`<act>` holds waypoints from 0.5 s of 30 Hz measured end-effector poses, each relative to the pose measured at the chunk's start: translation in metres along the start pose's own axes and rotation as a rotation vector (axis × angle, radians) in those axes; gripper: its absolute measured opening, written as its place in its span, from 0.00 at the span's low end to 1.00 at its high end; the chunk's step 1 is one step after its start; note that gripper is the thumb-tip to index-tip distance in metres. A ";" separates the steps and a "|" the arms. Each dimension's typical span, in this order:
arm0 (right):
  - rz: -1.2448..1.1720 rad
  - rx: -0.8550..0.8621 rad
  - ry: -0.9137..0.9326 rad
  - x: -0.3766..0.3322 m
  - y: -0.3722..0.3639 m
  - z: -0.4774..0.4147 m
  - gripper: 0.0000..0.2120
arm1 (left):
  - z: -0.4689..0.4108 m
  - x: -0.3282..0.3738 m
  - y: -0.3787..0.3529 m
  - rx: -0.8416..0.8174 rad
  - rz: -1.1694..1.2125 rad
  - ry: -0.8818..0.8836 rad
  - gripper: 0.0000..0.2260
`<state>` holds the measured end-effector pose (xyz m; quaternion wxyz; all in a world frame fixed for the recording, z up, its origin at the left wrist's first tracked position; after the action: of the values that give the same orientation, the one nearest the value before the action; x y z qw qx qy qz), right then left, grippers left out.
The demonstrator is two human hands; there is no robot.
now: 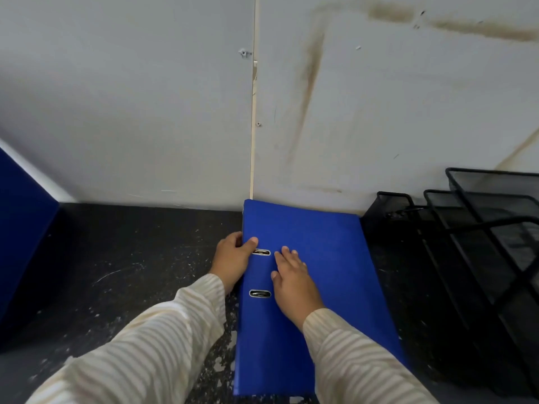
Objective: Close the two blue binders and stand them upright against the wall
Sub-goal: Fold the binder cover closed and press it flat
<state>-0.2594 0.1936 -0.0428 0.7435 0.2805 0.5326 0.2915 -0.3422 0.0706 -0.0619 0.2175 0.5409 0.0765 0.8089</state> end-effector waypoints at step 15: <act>-0.020 0.042 0.078 0.001 -0.004 -0.022 0.22 | -0.002 0.004 -0.010 0.130 -0.316 -0.008 0.17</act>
<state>-0.2800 0.1934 -0.0524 0.7188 0.2792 0.5701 0.2834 -0.3425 0.0817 -0.0631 0.3068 0.5384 0.2119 0.7557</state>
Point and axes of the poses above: each hand's wrist, its own z-axis away from the middle knuckle, its own y-axis out of the back of the hand, x = y × z, the point moved 4 cm from there along -z, towards the middle knuckle, and after that the axes turned 9 degrees about -z, right-handed, at the moved point
